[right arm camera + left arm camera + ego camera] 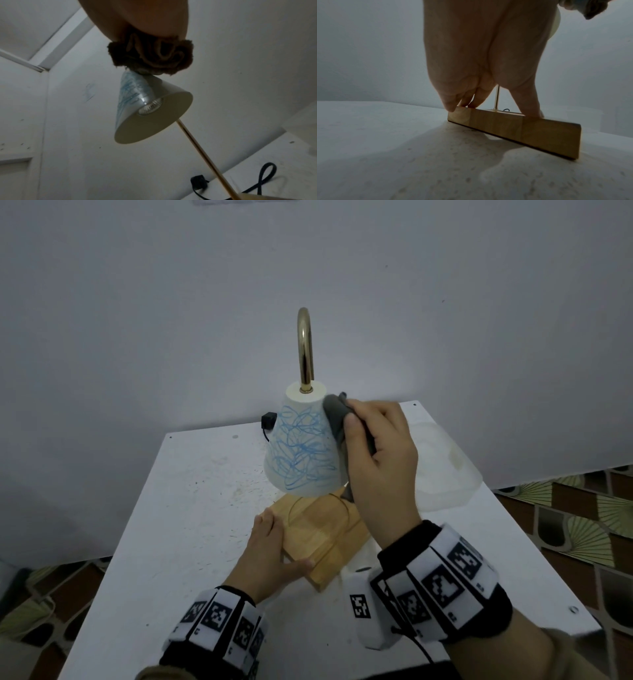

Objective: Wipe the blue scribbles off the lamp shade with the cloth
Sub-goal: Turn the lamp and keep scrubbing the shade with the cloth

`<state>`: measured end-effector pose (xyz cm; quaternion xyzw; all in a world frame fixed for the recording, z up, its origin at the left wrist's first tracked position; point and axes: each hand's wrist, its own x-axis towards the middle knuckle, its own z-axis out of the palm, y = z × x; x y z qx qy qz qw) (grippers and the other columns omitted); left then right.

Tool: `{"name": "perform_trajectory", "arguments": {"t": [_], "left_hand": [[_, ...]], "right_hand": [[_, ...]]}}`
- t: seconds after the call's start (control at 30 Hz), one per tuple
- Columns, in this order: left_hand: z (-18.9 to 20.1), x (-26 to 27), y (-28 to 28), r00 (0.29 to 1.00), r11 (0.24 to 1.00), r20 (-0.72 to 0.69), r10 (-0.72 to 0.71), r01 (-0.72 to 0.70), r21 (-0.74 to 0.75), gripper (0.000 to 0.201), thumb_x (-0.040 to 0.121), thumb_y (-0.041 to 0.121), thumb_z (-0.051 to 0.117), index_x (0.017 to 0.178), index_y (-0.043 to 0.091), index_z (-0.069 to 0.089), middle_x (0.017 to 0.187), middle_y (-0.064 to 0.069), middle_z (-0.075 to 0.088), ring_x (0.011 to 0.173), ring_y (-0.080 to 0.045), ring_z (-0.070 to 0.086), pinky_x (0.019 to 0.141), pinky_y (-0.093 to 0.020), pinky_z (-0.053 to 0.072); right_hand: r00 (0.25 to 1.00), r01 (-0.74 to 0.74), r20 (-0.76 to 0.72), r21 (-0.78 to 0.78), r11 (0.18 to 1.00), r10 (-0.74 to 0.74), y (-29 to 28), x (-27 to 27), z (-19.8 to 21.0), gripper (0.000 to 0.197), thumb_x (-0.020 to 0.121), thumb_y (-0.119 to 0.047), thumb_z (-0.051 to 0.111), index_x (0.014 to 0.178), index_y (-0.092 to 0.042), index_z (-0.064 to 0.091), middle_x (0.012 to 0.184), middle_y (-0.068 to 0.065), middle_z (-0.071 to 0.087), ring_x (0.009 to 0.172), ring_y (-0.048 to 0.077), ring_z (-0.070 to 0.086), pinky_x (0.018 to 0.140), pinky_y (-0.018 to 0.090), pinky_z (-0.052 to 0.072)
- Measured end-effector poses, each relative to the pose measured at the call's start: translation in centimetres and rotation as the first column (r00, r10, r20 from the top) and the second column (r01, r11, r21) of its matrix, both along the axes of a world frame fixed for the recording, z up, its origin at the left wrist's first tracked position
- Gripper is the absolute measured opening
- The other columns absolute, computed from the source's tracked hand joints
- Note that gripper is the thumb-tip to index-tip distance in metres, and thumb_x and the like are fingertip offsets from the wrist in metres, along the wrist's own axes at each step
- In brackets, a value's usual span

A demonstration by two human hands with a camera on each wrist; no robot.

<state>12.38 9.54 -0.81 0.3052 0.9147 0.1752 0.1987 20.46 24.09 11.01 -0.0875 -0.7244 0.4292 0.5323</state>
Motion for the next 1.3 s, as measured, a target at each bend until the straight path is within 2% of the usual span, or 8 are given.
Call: {"name": "perform_trajectory", "arguments": {"t": [0.2, 0.33, 0.47, 0.67, 0.9, 1.03, 1.17, 1.3], "left_hand": [[0.3, 0.2, 0.1, 1.000, 1.000, 0.009, 0.006, -0.006, -0.010, 0.103, 0.081, 0.056, 0.059, 0.149, 0.006, 0.001, 0.157, -0.009, -0.014, 0.145, -0.024, -0.013, 0.118, -0.034, 0.004], [0.5, 0.3, 0.1, 1.000, 1.000, 0.014, 0.007, -0.007, 0.009, 0.102, 0.081, 0.054, 0.061, 0.149, 0.006, 0.000, 0.157, -0.009, -0.013, 0.145, -0.025, -0.013, 0.117, -0.033, 0.003], [0.5, 0.4, 0.1, 1.000, 1.000, 0.017, 0.017, -0.016, -0.001, 0.102, 0.082, 0.055, 0.060, 0.149, 0.008, 0.000, 0.157, -0.009, -0.013, 0.145, -0.025, -0.012, 0.117, -0.034, 0.004], [0.5, 0.4, 0.2, 1.000, 1.000, 0.021, 0.014, -0.014, -0.001, 0.103, 0.082, 0.054, 0.060, 0.149, 0.006, -0.001, 0.157, -0.009, -0.014, 0.145, -0.025, -0.013, 0.117, -0.034, 0.003], [0.5, 0.2, 0.2, 1.000, 1.000, 0.008, 0.002, -0.002, -0.003, 0.101, 0.082, 0.055, 0.059, 0.149, 0.006, 0.001, 0.157, -0.009, -0.012, 0.145, -0.025, -0.011, 0.118, -0.034, 0.004], [0.2, 0.1, 0.2, 1.000, 1.000, -0.005, 0.002, -0.002, -0.006, 0.102, 0.081, 0.057, 0.059, 0.149, 0.006, 0.003, 0.158, -0.010, -0.010, 0.145, -0.025, -0.009, 0.119, -0.035, 0.006], [0.3, 0.2, 0.2, 1.000, 1.000, 0.002, 0.006, -0.006, -0.011, 0.101, 0.082, 0.055, 0.059, 0.149, 0.006, 0.001, 0.157, -0.010, -0.013, 0.145, -0.026, -0.012, 0.118, -0.034, 0.004], [0.2, 0.2, 0.2, 1.000, 1.000, 0.000, 0.010, -0.010, 0.005, 0.102, 0.081, 0.056, 0.060, 0.149, 0.007, 0.002, 0.158, -0.009, -0.011, 0.145, -0.026, -0.011, 0.118, -0.034, 0.004]], "right_hand": [[1.000, 0.006, -0.027, 0.145, 0.989, -0.002, -0.9, 1.0, -1.2, 0.021, 0.091, 0.000, 0.053, 0.108, 0.002, 0.064, 0.101, -0.002, 0.052, 0.096, 0.009, 0.052, 0.089, 0.015, 0.042], [0.999, 0.022, 0.028, 0.130, 0.991, -0.026, 0.4, 0.9, -1.7, 0.023, 0.092, -0.007, 0.049, 0.108, 0.000, 0.064, 0.099, -0.005, 0.052, 0.092, 0.007, 0.051, 0.084, 0.013, 0.042], [1.000, 0.007, 0.015, 0.054, 0.999, -0.008, 0.5, 0.1, -0.3, 0.020, 0.092, -0.003, 0.051, 0.106, -0.001, 0.065, 0.097, -0.001, 0.053, 0.090, 0.005, 0.051, 0.081, 0.009, 0.040], [1.000, -0.020, -0.014, 0.190, 0.982, 0.023, -0.5, 1.2, -1.6, 0.024, 0.091, -0.005, 0.050, 0.108, 0.002, 0.064, 0.102, -0.003, 0.051, 0.096, 0.012, 0.053, 0.088, 0.019, 0.043], [1.000, -0.008, 0.021, 0.056, 0.998, 0.007, 0.9, 0.7, -1.6, 0.021, 0.092, -0.004, 0.050, 0.107, -0.002, 0.065, 0.097, -0.003, 0.053, 0.090, -0.003, 0.050, 0.082, 0.008, 0.040], [0.999, -0.049, -0.016, 0.046, 0.998, 0.050, -0.2, 0.3, -0.2, 0.021, 0.094, -0.007, 0.049, 0.109, -0.004, 0.064, 0.099, -0.009, 0.049, 0.091, 0.008, 0.054, 0.073, 0.025, 0.051], [1.000, -0.015, -0.022, 0.179, 0.984, 0.019, -0.2, 1.0, -1.5, 0.026, 0.092, -0.008, 0.047, 0.109, 0.002, 0.064, 0.101, -0.004, 0.051, 0.094, 0.015, 0.054, 0.085, 0.023, 0.046], [1.000, 0.006, 0.023, 0.168, 0.986, -0.010, 0.7, 0.6, -1.1, 0.025, 0.092, -0.010, 0.045, 0.106, 0.001, 0.064, 0.099, -0.004, 0.051, 0.092, 0.016, 0.054, 0.082, 0.028, 0.047]]}}
